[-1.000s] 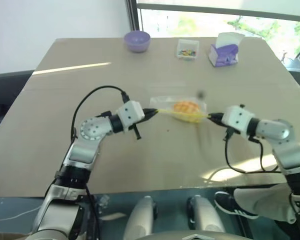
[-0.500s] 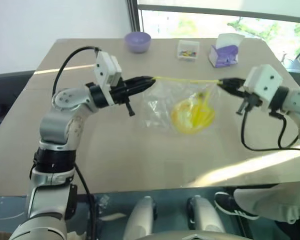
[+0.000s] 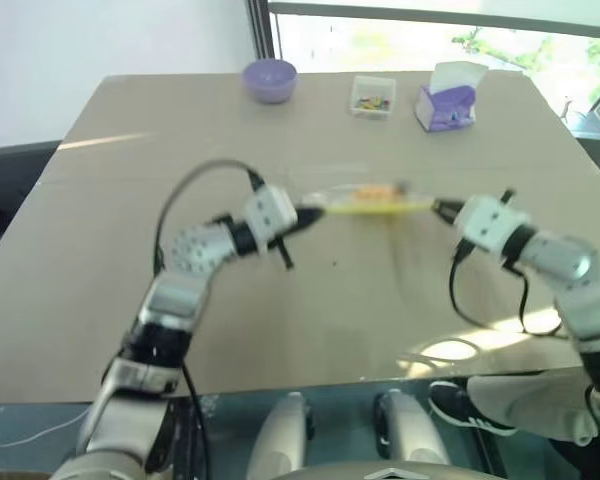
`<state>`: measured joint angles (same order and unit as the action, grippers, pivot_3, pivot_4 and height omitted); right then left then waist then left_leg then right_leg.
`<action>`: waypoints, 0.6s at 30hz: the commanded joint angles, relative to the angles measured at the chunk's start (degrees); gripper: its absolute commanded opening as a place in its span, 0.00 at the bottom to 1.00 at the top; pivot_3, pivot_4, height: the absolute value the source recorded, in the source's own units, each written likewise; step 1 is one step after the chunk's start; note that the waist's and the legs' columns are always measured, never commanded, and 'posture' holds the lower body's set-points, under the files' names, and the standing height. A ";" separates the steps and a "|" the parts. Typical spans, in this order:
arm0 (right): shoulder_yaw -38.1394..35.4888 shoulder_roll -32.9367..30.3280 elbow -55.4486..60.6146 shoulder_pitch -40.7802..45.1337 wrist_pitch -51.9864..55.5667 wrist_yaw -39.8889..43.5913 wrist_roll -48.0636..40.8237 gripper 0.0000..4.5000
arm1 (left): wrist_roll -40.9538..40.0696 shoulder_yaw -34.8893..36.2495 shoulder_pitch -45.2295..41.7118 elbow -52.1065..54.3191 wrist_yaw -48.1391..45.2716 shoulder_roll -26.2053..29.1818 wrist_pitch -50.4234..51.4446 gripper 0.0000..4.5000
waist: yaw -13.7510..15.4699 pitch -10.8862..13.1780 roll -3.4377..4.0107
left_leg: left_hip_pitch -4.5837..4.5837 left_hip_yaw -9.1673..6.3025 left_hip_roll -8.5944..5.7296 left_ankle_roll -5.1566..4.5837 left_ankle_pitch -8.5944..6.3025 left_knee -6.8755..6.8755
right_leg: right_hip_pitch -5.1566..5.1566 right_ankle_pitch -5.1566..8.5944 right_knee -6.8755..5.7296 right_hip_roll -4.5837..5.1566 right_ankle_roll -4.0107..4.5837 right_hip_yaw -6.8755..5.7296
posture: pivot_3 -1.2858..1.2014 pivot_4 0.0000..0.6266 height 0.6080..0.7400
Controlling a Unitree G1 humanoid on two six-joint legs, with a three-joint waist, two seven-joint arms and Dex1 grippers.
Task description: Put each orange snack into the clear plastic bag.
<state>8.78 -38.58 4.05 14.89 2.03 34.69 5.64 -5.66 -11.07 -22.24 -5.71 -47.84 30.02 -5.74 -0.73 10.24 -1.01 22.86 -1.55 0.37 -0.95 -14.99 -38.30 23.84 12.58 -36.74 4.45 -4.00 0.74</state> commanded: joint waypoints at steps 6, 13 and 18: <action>-3.73 0.07 6.15 -7.12 1.48 -0.09 -1.48 0.38 | -5.60 3.93 5.68 6.63 -5.19 4.77 3.57 0.34 | 0.03 0.00 0.03 | -0.35 -0.06 0.07 0.00 0.01 -0.14 | -0.27 -0.01 -0.17 -0.09 0.02 0.01 | 0.52 0.24 1.00; -16.36 -0.91 19.52 -18.05 9.15 2.32 -11.49 1.00 | -17.91 13.34 11.79 15.66 -8.15 10.51 18.26 0.99 | 0.06 0.00 0.03 | -0.30 -0.11 0.08 0.00 0.00 -0.12 | -0.26 0.00 -0.16 -0.09 0.02 -0.01 | 0.52 0.24 1.00; -28.18 -1.13 28.48 -25.33 16.62 5.50 -24.01 1.00 | -26.89 21.07 14.78 17.74 -10.53 15.40 28.35 0.99 | 0.05 0.00 0.03 | -0.31 -0.24 0.11 -0.01 0.00 -0.08 | -0.27 0.00 -0.10 -0.07 0.01 -0.03 | 0.52 0.24 1.00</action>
<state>-14.79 -39.12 27.59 -9.30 16.27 38.91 -13.36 -29.34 6.87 -7.54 8.91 -57.36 43.90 20.36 -0.68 10.24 -0.98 22.55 -1.78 0.48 -0.96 -14.99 -38.39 23.55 12.58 -36.84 4.38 -3.99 0.68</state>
